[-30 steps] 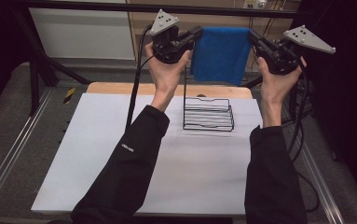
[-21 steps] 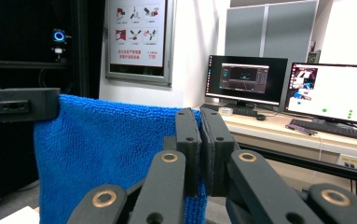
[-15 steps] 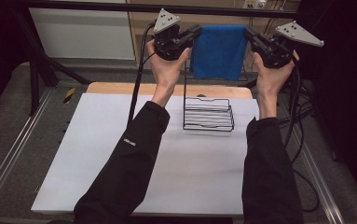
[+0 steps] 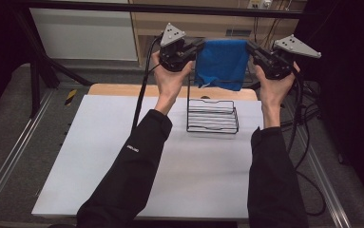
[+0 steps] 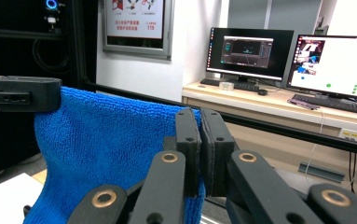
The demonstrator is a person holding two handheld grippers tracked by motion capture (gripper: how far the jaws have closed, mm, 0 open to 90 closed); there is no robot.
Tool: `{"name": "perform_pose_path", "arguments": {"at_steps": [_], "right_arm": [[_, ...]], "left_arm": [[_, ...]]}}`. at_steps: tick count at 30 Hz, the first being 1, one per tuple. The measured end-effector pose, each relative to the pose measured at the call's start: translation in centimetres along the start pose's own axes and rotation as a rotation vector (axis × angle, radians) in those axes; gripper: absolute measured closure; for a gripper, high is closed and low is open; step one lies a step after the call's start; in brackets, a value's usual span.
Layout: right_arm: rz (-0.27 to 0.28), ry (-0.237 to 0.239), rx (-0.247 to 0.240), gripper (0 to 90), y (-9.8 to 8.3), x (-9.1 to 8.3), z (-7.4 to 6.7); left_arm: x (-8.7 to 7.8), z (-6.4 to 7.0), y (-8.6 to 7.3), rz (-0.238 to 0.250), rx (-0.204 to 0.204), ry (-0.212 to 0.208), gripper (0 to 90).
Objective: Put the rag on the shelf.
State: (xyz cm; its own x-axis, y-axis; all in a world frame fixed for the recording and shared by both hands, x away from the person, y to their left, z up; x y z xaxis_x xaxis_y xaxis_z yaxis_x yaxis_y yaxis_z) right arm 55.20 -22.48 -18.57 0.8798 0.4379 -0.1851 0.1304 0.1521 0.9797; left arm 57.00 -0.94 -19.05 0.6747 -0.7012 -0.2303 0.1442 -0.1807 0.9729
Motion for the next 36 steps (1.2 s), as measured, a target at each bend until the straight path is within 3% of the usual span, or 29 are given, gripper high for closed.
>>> {"name": "perform_pose_path", "arguments": {"at_steps": [6, 16, 26, 30, 36], "right_arm": [[-0.030, 0.000, 0.003, 87.4, -0.7, 0.0, -0.1], [-0.064, 0.009, 0.013, 87.3, -3.2, 0.8, -0.3], [-0.079, 0.023, 0.001, 87.2, -5.1, 1.3, -0.2], [-0.093, 0.033, 0.006, 87.1, -5.6, 1.2, -0.3], [-0.055, 0.046, -0.009, 87.0, -4.9, 0.5, -0.6]], "left_arm": [[0.3, 0.1, -1.0, -0.031, 0.023, 0.002, 86.0], [1.3, -0.3, -3.3, -0.071, 0.013, 0.006, 86.0], [2.0, -0.1, -5.3, -0.125, 0.053, 0.018, 86.1], [1.9, -0.2, -5.7, -0.120, 0.057, 0.011, 86.0], [0.9, -0.1, -4.7, -0.081, 0.048, -0.017, 86.0]]}}
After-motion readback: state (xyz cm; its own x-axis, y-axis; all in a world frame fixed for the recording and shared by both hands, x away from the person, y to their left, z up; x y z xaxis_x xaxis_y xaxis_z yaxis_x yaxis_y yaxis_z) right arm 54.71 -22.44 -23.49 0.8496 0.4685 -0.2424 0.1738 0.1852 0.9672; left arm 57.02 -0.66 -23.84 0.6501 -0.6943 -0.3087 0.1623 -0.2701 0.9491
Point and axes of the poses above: each handheld gripper's, and its own axes: x roughly forward along the jaws, y roughly out of its top, z roughly to its right, the point moved 6 cm from there along x, roughly forward along the jaws, and after that the axes turned 11 degrees about -z, right-handed, at the moved point
